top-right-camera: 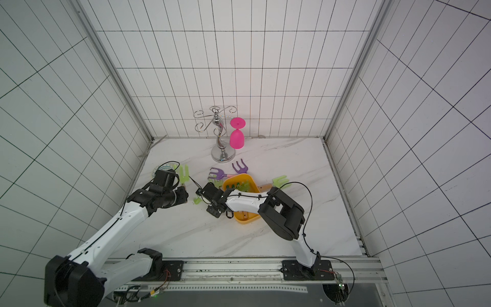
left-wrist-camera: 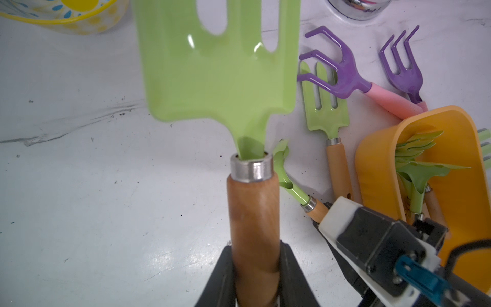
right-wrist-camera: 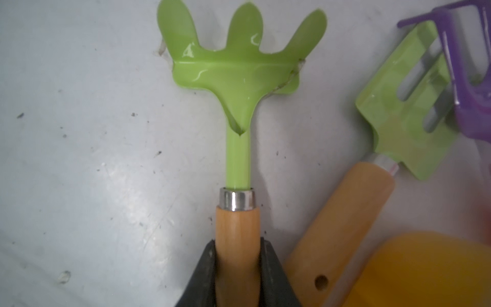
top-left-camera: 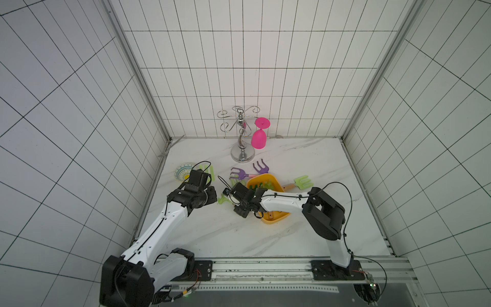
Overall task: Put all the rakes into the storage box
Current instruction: Pick up the rake at the center of the board.
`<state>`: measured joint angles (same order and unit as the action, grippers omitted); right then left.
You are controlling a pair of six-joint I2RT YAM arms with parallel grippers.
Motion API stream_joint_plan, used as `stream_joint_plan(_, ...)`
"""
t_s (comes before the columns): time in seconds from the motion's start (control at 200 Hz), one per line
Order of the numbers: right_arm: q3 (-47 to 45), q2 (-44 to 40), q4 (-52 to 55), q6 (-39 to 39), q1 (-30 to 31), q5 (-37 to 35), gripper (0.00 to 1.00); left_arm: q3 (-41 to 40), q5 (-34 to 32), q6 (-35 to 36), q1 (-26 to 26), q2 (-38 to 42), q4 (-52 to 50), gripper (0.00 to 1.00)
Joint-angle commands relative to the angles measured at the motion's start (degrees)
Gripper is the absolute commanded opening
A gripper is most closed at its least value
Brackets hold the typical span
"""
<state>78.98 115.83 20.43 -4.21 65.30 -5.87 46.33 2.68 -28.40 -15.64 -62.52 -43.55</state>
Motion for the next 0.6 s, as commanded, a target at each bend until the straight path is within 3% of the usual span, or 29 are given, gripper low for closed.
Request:
stream_joint_plan(0.0,2.5,-5.5,8.7,3.4,0.2,-3.5,0.13,-0.5,0.6,0.9,0.3,-0.1,3.1,0.09)
stream_joint_plan(0.45,3.4,-19.0,25.5,11.5,-2.5,-6.3,0.12,-2.4,6.4,-1.9,0.0,-5.5,11.0,0.09)
stream_joint_plan(0.595,2.1,-22.4,28.8,14.2,-5.4,-8.3,0.11,-4.8,5.9,-3.8,-2.7,-7.7,14.7,0.09)
